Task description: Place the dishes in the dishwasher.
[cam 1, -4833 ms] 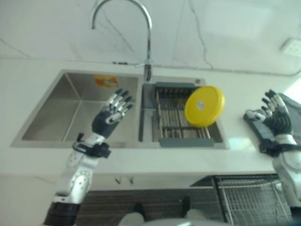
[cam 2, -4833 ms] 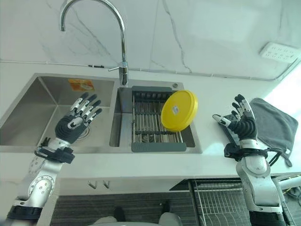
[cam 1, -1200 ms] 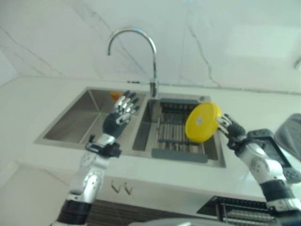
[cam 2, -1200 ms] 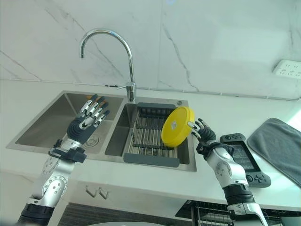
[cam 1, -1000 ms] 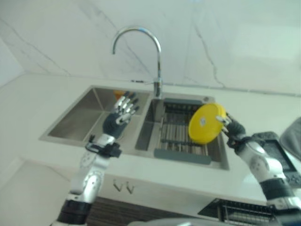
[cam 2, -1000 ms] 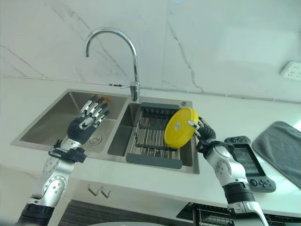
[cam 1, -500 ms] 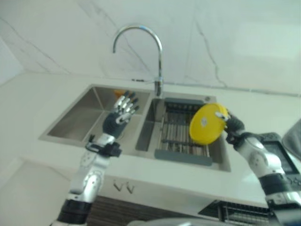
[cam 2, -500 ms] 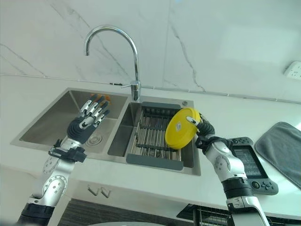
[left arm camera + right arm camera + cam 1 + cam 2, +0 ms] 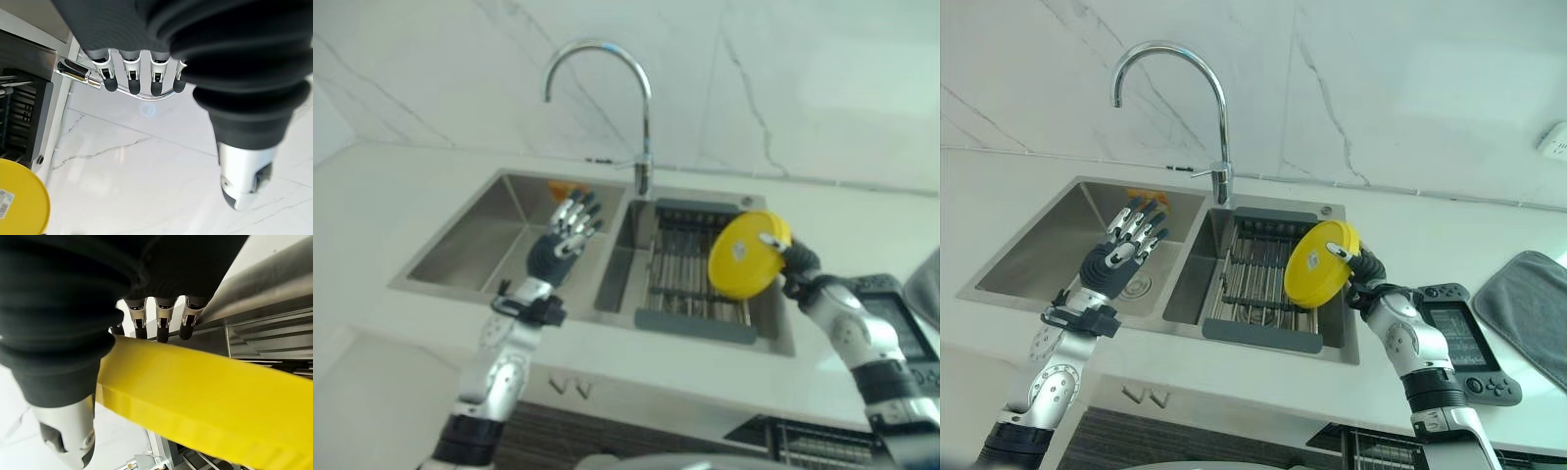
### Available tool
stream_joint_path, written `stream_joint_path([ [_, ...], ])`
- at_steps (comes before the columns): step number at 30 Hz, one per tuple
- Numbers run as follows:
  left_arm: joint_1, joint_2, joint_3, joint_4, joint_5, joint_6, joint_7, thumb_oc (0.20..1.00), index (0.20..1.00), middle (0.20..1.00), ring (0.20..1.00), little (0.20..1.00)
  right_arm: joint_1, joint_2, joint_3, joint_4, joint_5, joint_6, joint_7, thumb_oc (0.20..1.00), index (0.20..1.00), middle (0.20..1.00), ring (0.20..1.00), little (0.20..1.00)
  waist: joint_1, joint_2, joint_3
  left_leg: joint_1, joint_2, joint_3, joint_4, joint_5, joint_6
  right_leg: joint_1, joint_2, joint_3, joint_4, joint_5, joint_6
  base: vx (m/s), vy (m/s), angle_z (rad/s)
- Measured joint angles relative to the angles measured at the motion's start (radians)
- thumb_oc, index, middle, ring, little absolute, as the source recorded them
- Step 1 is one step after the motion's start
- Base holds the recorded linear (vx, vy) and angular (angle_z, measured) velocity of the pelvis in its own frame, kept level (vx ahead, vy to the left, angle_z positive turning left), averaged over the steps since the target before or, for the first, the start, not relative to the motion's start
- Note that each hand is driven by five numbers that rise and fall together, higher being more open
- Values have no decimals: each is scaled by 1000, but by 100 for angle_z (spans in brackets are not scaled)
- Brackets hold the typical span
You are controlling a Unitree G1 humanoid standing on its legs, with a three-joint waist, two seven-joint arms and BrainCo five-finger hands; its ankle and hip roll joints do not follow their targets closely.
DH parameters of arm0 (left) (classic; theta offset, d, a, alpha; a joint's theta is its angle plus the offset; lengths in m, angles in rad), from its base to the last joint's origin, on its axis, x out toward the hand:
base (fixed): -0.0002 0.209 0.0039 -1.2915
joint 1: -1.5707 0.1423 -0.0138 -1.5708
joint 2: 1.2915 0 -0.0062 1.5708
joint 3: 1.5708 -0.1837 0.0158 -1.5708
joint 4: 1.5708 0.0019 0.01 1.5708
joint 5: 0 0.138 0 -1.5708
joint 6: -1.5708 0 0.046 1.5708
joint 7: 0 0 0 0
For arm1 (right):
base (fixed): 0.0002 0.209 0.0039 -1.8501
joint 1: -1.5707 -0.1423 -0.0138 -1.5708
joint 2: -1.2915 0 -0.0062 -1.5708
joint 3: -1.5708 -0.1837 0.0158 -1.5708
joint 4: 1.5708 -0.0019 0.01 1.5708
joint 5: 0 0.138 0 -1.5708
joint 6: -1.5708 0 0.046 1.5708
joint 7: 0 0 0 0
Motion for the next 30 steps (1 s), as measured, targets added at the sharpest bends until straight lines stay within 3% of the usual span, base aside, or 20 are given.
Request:
stream_joint_path([
  [17, 0, 0, 0, 0, 0, 1, 6, 1000, 1000, 1000, 1000, 1000, -1, 0, 15, 0, 1, 5, 11, 1000, 1000, 1000, 1000, 1000, 1, 2, 2, 0, -1, 0, 0, 0, 0, 1, 0, -1, 0, 0, 0, 0, 0, 0],
  [18, 0, 0, 0, 0, 0, 1, 6, 1000, 1000, 1000, 1000, 1000, -1, 0, 16, 0, 1, 5, 12, 627, 627, 627, 627, 627, 1, 2, 2, 1, -1, 0, 0, 0, 0, 1, 0, -1, 0, 0, 0, 0, 0, 0],
  [19, 0, 0, -1, 0, 0, 2, 7, 1000, 1000, 1000, 1000, 1000, -1, 0, 16, 0, 1, 6, 14, 319, 319, 319, 319, 319, 1, 2, 2, 1, -1, 0, 0, 0, 0, 1, 0, -1, 0, 0, 0, 0, 0, 0],
  [20, 0, 0, -1, 0, 0, 2, 7, 1000, 1000, 1000, 1000, 1000, -2, 0, 16, 0, 2, 6, 21, 200, 200, 200, 200, 200, 1, 1, 2, 1, -1, 0, 0, 0, 0, 2, 0, -1, 0, 0, 0, 0, 0, 0],
  [30, -32, 1, -79, 9, 0, 12, 18, 1000, 1000, 1000, 1000, 1000, -63, 66, 58, 149, 63, -5, -1, 200, 200, 200, 200, 200, 20, 2, 2, 5, -1, 0, 2, 1, -1, 4, 1, 0, 0, 1, -1, 0, 0, 0],
])
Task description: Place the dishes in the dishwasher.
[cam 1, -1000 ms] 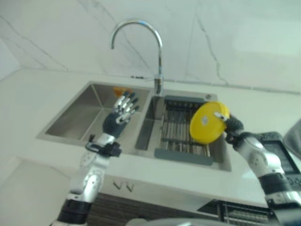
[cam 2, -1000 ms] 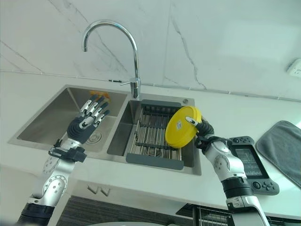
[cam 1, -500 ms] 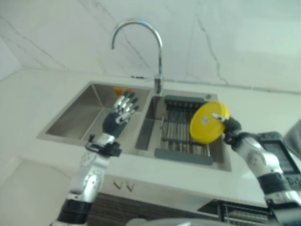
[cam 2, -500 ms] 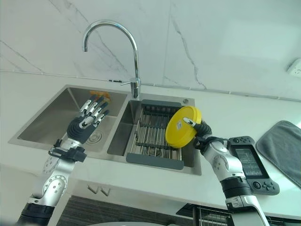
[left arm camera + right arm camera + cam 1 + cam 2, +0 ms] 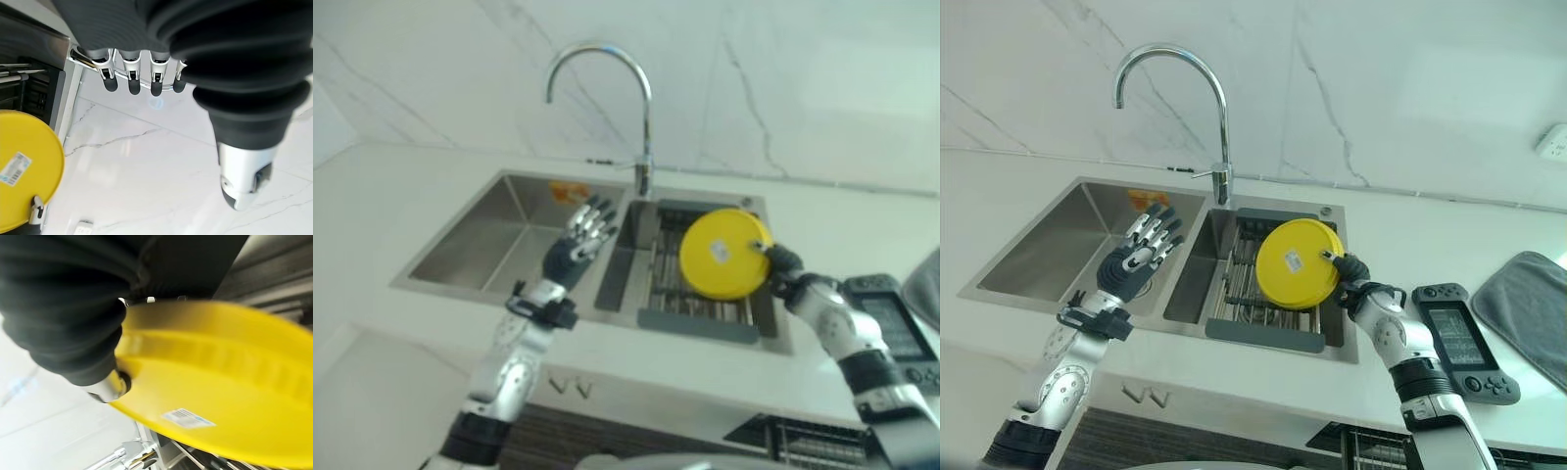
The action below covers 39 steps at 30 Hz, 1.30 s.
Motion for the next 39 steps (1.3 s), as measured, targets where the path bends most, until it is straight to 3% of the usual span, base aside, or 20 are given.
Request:
stream_joint_path([
  [16, 1, 1, 1, 3, 0, 1, -21, 1000, 1000, 1000, 1000, 1000, 31, 35, -6, 51, 350, -93, 43, 200, 200, 200, 200, 200, 6, 24, -5, 7, 4, -10, -1, 0, 0, 14, 1, -8, 0, 0, 0, -14, -46, 1],
  [21, 12, 1, 5, 1, 0, 19, -47, 1000, 1000, 1000, 1000, 1000, 138, 54, -10, -123, 437, -113, 83, 200, 200, 200, 200, 200, 1, 34, -9, 0, 9, -12, -2, 0, -1, 11, 6, -9, 0, -3, -3, -4, -144, 1],
  [26, 64, 1, 19, -2, 3, 17, -76, 1000, 1000, 1000, 1000, 1000, 190, 76, -25, -282, 471, -194, 154, 200, 200, 200, 200, 200, -9, 44, -15, -8, 16, -11, -2, 2, -4, 4, 13, -9, 6, -4, -6, 9, -111, 1],
  [31, 134, -29, 58, -11, 2, 13, -134, 1000, 1000, 1000, 1000, 1000, 260, 80, -150, -452, 510, -237, 189, 200, 200, 200, 200, 200, -22, 65, -28, -28, 15, -2, -3, -4, 5, -13, 12, -9, 6, -5, -7, -59, 39, -1],
  [32, 135, -33, 61, -11, 2, 0, -140, 1000, 1000, 1000, 1000, 1000, 260, 80, -165, -456, 513, -245, 191, 200, 200, 200, 200, 200, -23, 65, -29, -26, 12, -3, 5, 4, -6, -20, 13, -5, 5, -5, -7, -132, 59, -19],
  [34, 160, -49, 75, -22, 1, -50, -154, 1000, 1000, 1000, 1000, 1000, 259, 91, -167, -457, 539, -260, 201, 200, 200, 200, 200, 200, -9, 48, -23, -46, 1, -36, 57, 2, -7, -54, -1, 42, 1, -10, -13, -146, 148, -66],
  [36, 180, -63, 100, -34, 12, -87, -150, 1000, 1000, 1000, 1000, 1000, 264, 151, -155, -459, 548, -255, 206, 200, 200, 200, 200, 200, 7, 12, -7, -112, -31, -95, 204, -35, 9, -75, -29, 119, 7, 22, -17, -169, 252, -119],
  [37, 186, -73, 107, -37, 24, -108, -154, 1000, 1000, 1000, 1000, 1000, 276, 164, -140, -467, 551, -257, 207, 200, 200, 200, 200, 200, 13, 6, -2, -109, -72, -173, 199, -48, 15, -85, -44, 158, 6, 20, -18, -162, 293, -116],
  [38, 179, -74, 107, -41, 40, -124, -155, 1000, 1000, 1000, 1000, 1000, 289, 161, -144, -494, 548, -257, 208, 200, 200, 200, 200, 200, -1, 31, 0, -115, -85, -182, 196, -67, 20, -100, -33, 178, 1, 27, -12, -92, 230, -100],
  [39, 164, -71, 111, -47, 44, -145, -158, 1000, 1000, 1000, 1000, 1000, 309, 157, -156, -529, 549, -262, 209, 200, 200, 200, 200, 200, -25, 52, 1, -109, -98, -171, 160, -89, 50, -110, -29, 186, 1, 34, -3, -76, 229, -65],
])
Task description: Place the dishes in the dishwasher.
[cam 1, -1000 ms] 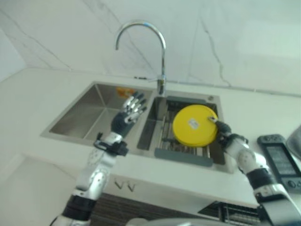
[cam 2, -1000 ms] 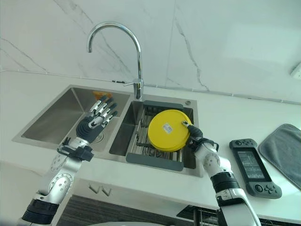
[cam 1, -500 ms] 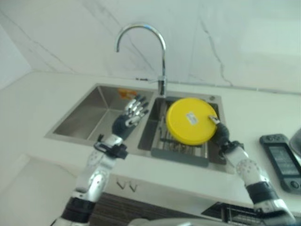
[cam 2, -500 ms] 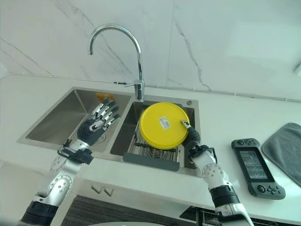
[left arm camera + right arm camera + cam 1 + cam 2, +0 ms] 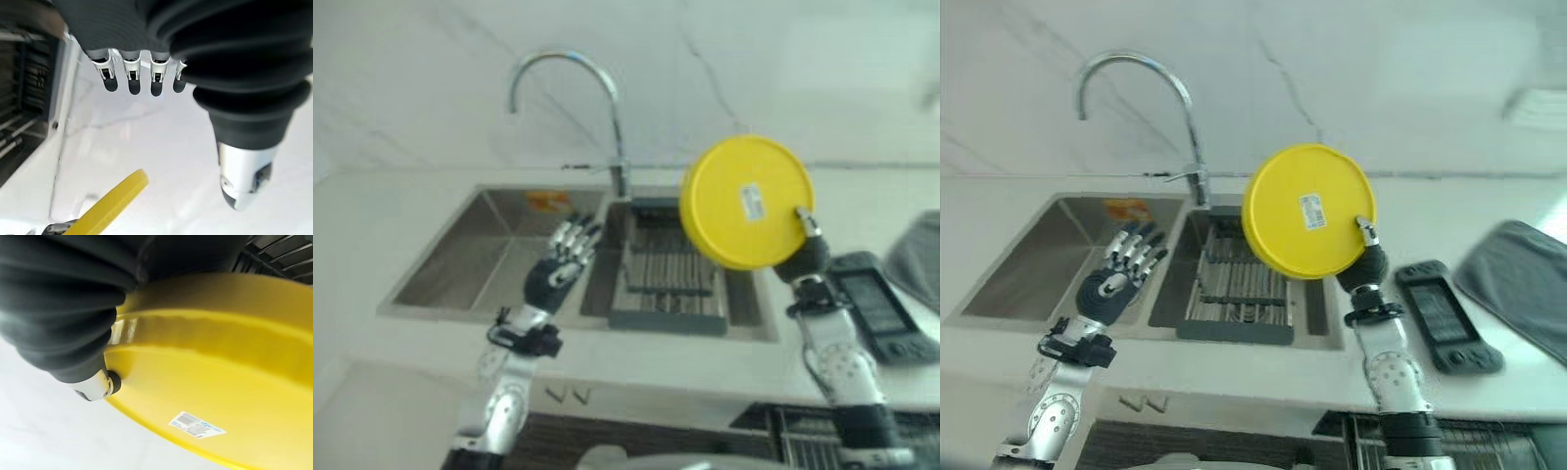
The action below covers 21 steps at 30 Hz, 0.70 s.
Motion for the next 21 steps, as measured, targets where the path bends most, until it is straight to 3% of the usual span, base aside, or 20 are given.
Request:
stream_joint_path([
  [1, -11, 6, 15, 1, 4, -18, -1, 1000, 1000, 1000, 1000, 1000, 7, 12, -6, -8, 0, -3, 3, 200, 200, 200, 200, 200, -11, -10, 4, 9, -8, 16, -23, -4, -1, -1, -16, 4, 1, 4, 6, -84, 219, -65],
  [2, -55, 39, 28, 1, 49, -77, 6, 1000, 1000, 1000, 1000, 1000, 36, 15, -25, -39, 0, -3, 3, 200, 200, 200, 200, 200, -33, -46, 6, 14, -41, 41, -47, 7, 5, -31, -45, 32, 1, 7, 21, -123, 277, -55],
  [3, -70, 58, 30, 0, 62, -96, 7, 1000, 1000, 1000, 1000, 1000, 46, 17, -31, -46, 0, -2, 4, 200, 200, 200, 200, 200, -48, -67, 10, 14, -52, 45, -56, 15, 20, -32, -55, 33, 1, 6, 26, -118, 230, -47],
  [4, -99, 84, 18, -6, 99, -115, 6, 1000, 1000, 1000, 1000, 1000, 97, 28, -64, -74, 8, 1, 7, 200, 200, 200, 200, 200, -73, -116, 14, 12, -82, 41, -47, 22, 29, -58, -71, 67, 18, 2, 37, -131, 220, -18],
  [5, -112, 88, 16, -17, 116, -127, 1, 1000, 1000, 1000, 1000, 1000, 160, 29, -90, -103, 24, 1, 12, 200, 200, 200, 200, 200, -78, -140, 23, -12, -96, 39, -12, 4, 55, -68, -84, 86, 36, -2, 60, -147, 140, -27],
  [6, -102, 104, 18, -25, 139, -141, 0, 1000, 1000, 1000, 1000, 1000, 194, 29, -108, -103, 40, 0, 13, 200, 200, 200, 200, 200, -95, -154, 23, -11, -99, 59, -14, -3, 67, -77, -90, 86, 35, -40, 79, -172, 124, -52],
  [7, -88, 135, 18, -34, 160, -161, 3, 1000, 1000, 1000, 1000, 1000, 201, 26, -115, -103, 50, 0, 15, 200, 200, 200, 200, 200, -103, -167, 26, -8, -98, 99, -11, 8, 74, -94, -87, 73, 47, -35, 95, -249, 131, -82],
  [8, -76, 174, 21, -39, 178, -178, 4, 1000, 1000, 1000, 1000, 1000, 199, 23, -112, -102, 66, 0, 17, 200, 200, 200, 200, 200, -88, -165, 36, -10, -92, 132, -7, 9, 83, -106, -77, 45, 75, 27, 116, -285, 137, -86],
  [9, -71, 187, 18, -35, 195, -180, 4, 1000, 1000, 1000, 1000, 1000, 196, 17, -113, -101, 80, -2, 17, 200, 200, 200, 200, 200, -92, -160, 39, 2, -78, 158, -13, 10, 86, -113, -58, 2, 103, 39, 107, -286, 148, -101],
  [10, -61, 175, 19, -37, 220, -202, 23, 1000, 1000, 1000, 1000, 1000, 163, 8, -105, -90, 87, -3, 17, 200, 200, 200, 200, 200, -82, -127, 43, 4, -34, 222, -19, 10, 89, -136, -16, -86, 167, 14, 70, -255, 109, -145],
  [11, -56, 153, 15, -38, 254, -231, 57, 1000, 1000, 1000, 1000, 1000, 105, -21, -77, -83, 103, -11, 17, 200, 200, 200, 200, 200, -48, -81, 46, 24, 28, 285, -46, 14, 84, -163, 42, -193, 300, -62, 34, -201, 58, -159],
  [12, -58, 155, 10, -45, 287, -246, 78, 1000, 1000, 1000, 1000, 1000, 69, -42, -61, -87, 115, -16, 19, 200, 200, 200, 200, 200, -42, -63, 43, 34, 51, 318, -63, 26, 79, -162, 55, -253, 386, -102, 33, -191, 14, -150],
  [14, -68, 165, 3, -59, 357, -271, 120, 1000, 1000, 1000, 1000, 1000, -9, -68, -52, -96, 117, -24, 22, 200, 200, 200, 200, 200, -12, -67, 40, 35, 61, 387, -66, 30, 77, -118, 19, -353, 489, -208, 36, -123, -35, -112],
  [15, -79, 168, -15, -59, 390, -273, 137, 1000, 1000, 1000, 1000, 1000, -31, -63, -52, -97, 117, -38, 25, 200, 200, 200, 200, 200, 4, -70, 40, 37, 58, 411, -63, 30, 77, -66, -12, -388, 466, -248, 36, -122, -123, -93],
  [16, -90, 173, -27, -60, 399, -274, 134, 1000, 1000, 1000, 1000, 1000, -40, -51, -51, -96, 117, -45, 25, 200, 200, 200, 200, 200, 7, -80, 42, 38, 48, 417, -58, 32, 74, -45, -9, -379, 415, -254, 24, -118, -161, -79],
  [17, -93, 172, -31, -60, 409, -273, 127, 1000, 1000, 1000, 1000, 1000, -45, -43, -44, -96, 115, -51, 23, 200, 200, 200, 200, 200, 16, -80, 41, 38, 43, 408, -54, 41, 61, -37, 9, -378, 361, -241, -32, -108, -218, -83],
  [18, -97, 176, -36, -64, 420, -270, 120, 1000, 1000, 1000, 1000, 1000, -46, -26, -36, -95, 115, -55, 18, 200, 200, 200, 200, 200, 29, -74, 42, 35, 48, 359, -46, 43, 58, -29, 36, -351, 315, -212, -55, -99, -272, -110],
  [19, -106, 181, -53, -78, 421, -269, 111, 1000, 1000, 1000, 1000, 1000, -44, -11, -33, -95, 115, -61, 17, 200, 200, 200, 200, 200, 36, -61, 42, 37, 72, 277, -55, 42, 57, -16, 64, -319, 252, -183, -40, -135, -468, -135],
  [20, -147, 155, -66, -78, 428, -260, 94, 1000, 1000, 1000, 1000, 1000, -45, -15, -36, -89, 115, -69, 13, 200, 200, 200, 200, 200, 32, -33, 50, 41, 107, 296, -65, 59, 19, -20, 10, -386, 334, -259, -24, -162, -673, -122],
  [21, -170, 143, -71, -80, 428, -256, 87, 1000, 1000, 1000, 1000, 1000, -32, -14, -35, -90, 115, -75, 14, 200, 200, 200, 200, 200, 25, -29, 43, 28, 120, 320, -61, 67, 7, -36, -94, -384, 425, -266, 21, -167, -748, -114],
])
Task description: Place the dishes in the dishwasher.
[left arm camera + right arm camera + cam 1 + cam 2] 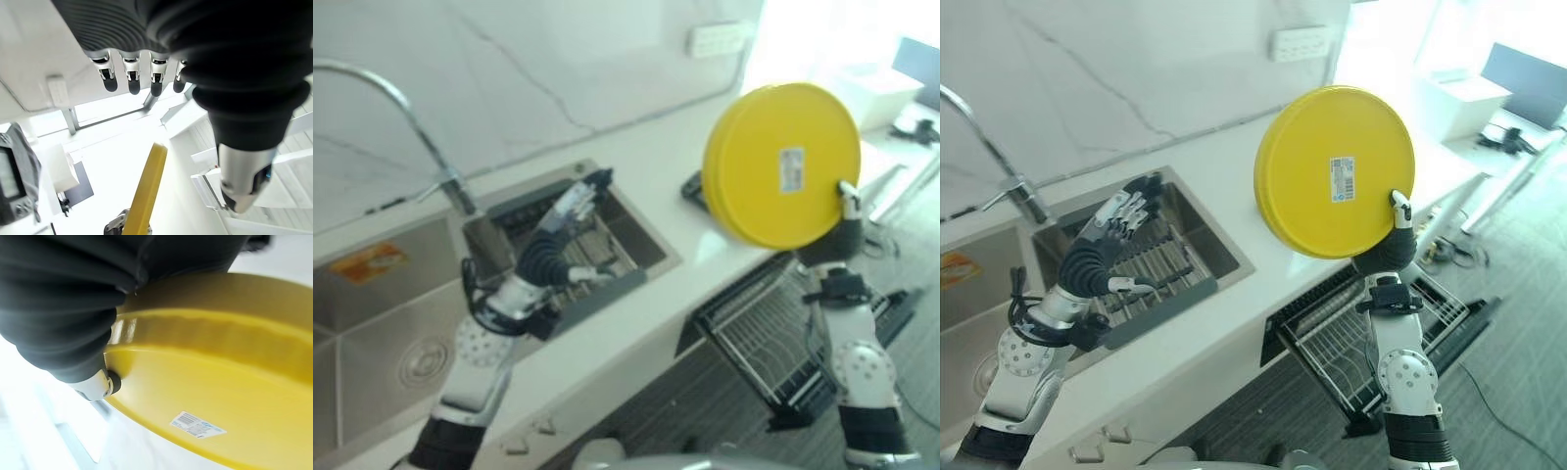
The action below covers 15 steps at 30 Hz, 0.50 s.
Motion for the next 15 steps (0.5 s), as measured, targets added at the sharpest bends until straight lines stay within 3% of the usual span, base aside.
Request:
stream_joint_path([
  [1, -27, 20, -6, -8, -1, 3, 0, 1000, 1000, 1000, 1000, 1000, 28, 4, 0, -13, 0, -2, 0, 200, 200, 200, 200, 200, 7, -12, -6, -17, 19, 31, -5, 20, -31, -11, -128, -1, -9, 37, 80, -194, -857, -87],
  [3, -31, 68, -17, -27, -2, 6, -22, 1000, 1000, 1000, 1000, 1000, 73, 15, 1, -37, 1, -1, 6, 200, 200, 200, 200, 200, 1, -32, -9, -33, 46, 33, -14, 35, -64, 17, -225, 5, -169, 115, 153, -168, -637, -59],
  [4, -39, 80, -39, -28, -1, 11, -47, 1000, 1000, 1000, 1000, 1000, 106, 32, -17, -41, 1, -3, 5, 200, 200, 200, 200, 200, -14, -46, -9, -35, 59, 14, -19, 46, -85, 53, -221, 20, -249, 159, 142, -138, -470, -25],
  [5, -31, 91, -47, -37, -1, 11, -70, 1000, 1000, 1000, 1000, 1000, 144, 61, -29, -55, 2, -11, 6, 200, 200, 200, 200, 200, -15, -82, -16, -40, 80, -25, -20, 58, -117, 66, -177, 53, -265, 205, 114, -193, -704, 28],
  [6, -27, 15, -82, -3, -2, 32, -98, 1000, 1000, 1000, 1000, 1000, 157, 23, -43, -31, 3, -26, 11, 200, 200, 200, 200, 200, -56, -12, -17, -45, 141, -109, -38, 65, -143, 74, -104, 57, -233, 214, 128, -155, -590, 7],
  [7, -24, -4, -116, -12, -3, 53, -120, 1000, 1000, 1000, 1000, 1000, 169, -4, -50, -31, 2, -39, 1, 200, 200, 200, 200, 200, -48, 26, -24, -36, 172, -155, -58, 61, -133, 53, -45, 65, -234, 181, 102, -107, -433, -6],
  [8, -18, -23, -130, -36, -12, 82, -161, 1000, 1000, 1000, 1000, 1000, 167, -38, -49, -36, 3, -50, -2, 200, 200, 200, 200, 200, -49, 64, -33, -54, 202, -138, -35, 109, -100, 52, 10, 81, -262, 197, 91, -135, -481, -37],
  [9, -23, -46, -149, -42, -19, 97, -180, 1000, 1000, 1000, 1000, 1000, 177, -57, -47, -45, 2, -49, -3, 200, 200, 200, 200, 200, -64, 72, -39, -67, 212, -107, -36, 150, -64, 59, 34, 86, -305, 206, 69, -144, -494, -36],
  [10, -21, -57, -150, -41, -19, 105, -194, 1000, 1000, 1000, 1000, 1000, 177, -66, -44, -50, 2, -47, -3, 200, 200, 200, 200, 200, -66, 70, -39, -58, 185, -99, -34, 145, -77, 62, 36, 86, -334, 211, 54, -178, -608, 10],
  [11, -21, -71, -146, -41, -21, 114, -190, 1000, 1000, 1000, 1000, 1000, 172, -88, -51, -48, 4, -39, -4, 200, 200, 200, 200, 200, -107, 87, -47, -93, 202, -31, -1, 163, -99, 61, 68, 79, -339, 223, 55, -107, -362, -15],
  [12, 2, -72, -140, -53, -23, 114, -184, 1000, 1000, 1000, 1000, 1000, 172, -96, -47, -55, 4, -34, -12, 200, 200, 200, 200, 200, -102, 95, -50, -91, 236, 7, -3, 163, -98, 38, 98, 90, -340, 216, 39, -94, -288, -21],
  [13, 26, -68, -138, -57, -23, 117, -184, 1000, 1000, 1000, 1000, 1000, 171, -100, -34, -57, 3, -26, -13, 200, 200, 200, 200, 200, -95, 101, -53, -89, 257, 3, -5, 175, -83, 42, 124, 107, -345, 221, 32, -87, -233, -48],
  [14, 35, -67, -137, -56, -23, 117, -184, 1000, 1000, 1000, 1000, 1000, 171, -111, -26, -58, 3, -21, -14, 200, 200, 200, 200, 200, -97, 100, -54, -89, 263, 4, -5, 190, -63, 43, 134, 108, -353, 224, 27, -105, -231, -24],
  [15, 38, -62, -137, -54, -23, 117, -185, 1000, 1000, 1000, 1000, 1000, 172, -122, -26, -59, 3, -16, -15, 200, 200, 200, 200, 200, -99, 101, -54, -90, 262, 17, -4, 206, -64, 48, 134, 108, -359, 226, 26, -87, -185, 13],
])
